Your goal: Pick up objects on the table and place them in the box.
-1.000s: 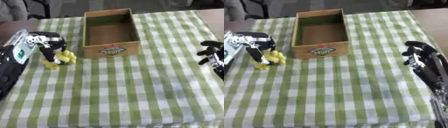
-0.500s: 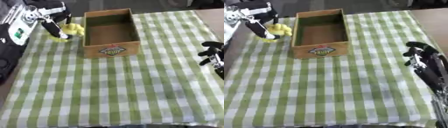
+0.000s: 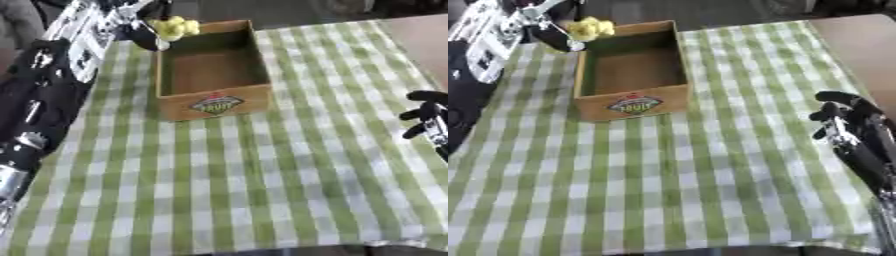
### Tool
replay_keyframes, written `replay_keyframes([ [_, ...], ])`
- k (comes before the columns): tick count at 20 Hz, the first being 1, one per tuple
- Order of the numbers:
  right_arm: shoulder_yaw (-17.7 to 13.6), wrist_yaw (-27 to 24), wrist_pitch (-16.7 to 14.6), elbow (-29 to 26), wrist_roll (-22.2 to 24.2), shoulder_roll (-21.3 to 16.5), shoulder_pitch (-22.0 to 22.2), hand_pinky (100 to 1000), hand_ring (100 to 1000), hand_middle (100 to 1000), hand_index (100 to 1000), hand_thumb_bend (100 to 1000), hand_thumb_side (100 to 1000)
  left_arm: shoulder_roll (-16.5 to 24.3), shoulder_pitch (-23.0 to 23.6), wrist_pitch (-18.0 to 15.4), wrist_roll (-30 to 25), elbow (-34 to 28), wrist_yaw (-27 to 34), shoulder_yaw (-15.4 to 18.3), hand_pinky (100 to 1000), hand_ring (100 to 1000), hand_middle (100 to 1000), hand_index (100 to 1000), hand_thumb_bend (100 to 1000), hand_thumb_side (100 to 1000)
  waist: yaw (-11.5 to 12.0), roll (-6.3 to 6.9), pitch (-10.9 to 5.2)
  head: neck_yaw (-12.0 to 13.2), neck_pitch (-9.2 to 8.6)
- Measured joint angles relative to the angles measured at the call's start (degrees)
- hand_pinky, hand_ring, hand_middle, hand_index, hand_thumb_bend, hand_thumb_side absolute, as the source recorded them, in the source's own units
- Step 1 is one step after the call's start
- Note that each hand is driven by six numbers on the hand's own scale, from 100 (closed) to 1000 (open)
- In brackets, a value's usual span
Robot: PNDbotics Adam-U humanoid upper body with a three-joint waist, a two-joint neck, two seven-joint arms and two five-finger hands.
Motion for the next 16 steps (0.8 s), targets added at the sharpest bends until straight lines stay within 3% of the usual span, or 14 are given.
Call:
replay_keyframes([
  [8, 0.83, -0.09, -0.02, 0.01, 0.99, 0.04, -0.90, 473, 655, 760, 792, 100, 632, -5.80, 0.13, 2.82, 8.49, 11.16, -7.72, 3.33, 456, 386, 334, 470, 397, 100, -2.61, 0.34, 0.58, 1.78, -0.90],
  [9, 0.83, -0.09, -0.02, 0.01, 1.04, 0.05, -0.90, 473, 655, 760, 792, 100, 632, -6.05, 0.23, 3.00, 9.11, 12.03, -8.25, 3.63, 513, 456, 421, 553, 423, 100, -2.71, 0.34, 0.59, 1.87, -0.94],
  [10, 0.83, -0.09, -0.02, 0.01, 1.06, 0.05, -0.90, 473, 655, 760, 792, 100, 632, -6.30, 0.37, 3.13, 9.64, 12.63, -8.64, 3.87, 527, 474, 446, 582, 439, 100, -2.75, 0.34, 0.59, 1.91, -0.94],
  [13, 0.83, -0.10, -0.01, 0.01, 1.11, 0.11, -0.91, 473, 655, 760, 792, 100, 633, -6.63, 0.88, 3.53, 10.85, 13.46, -8.99, 4.19, 653, 636, 637, 747, 635, 101, -2.73, 0.35, 0.61, 1.92, -0.95],
  [15, 0.83, -0.11, 0.02, 0.01, 1.15, 0.13, -0.91, 473, 655, 760, 792, 100, 633, -6.78, 1.05, 3.58, 11.40, 13.45, -8.85, 4.26, 720, 718, 730, 796, 758, 355, -2.62, 0.37, 0.61, 1.92, -0.95],
  [16, 0.83, -0.12, 0.04, 0.01, 1.19, 0.13, -0.92, 473, 655, 760, 792, 100, 633, -6.78, 1.09, 3.54, 11.73, 13.31, -8.67, 4.26, 729, 727, 736, 797, 771, 383, -2.52, 0.37, 0.61, 1.91, -0.96],
])
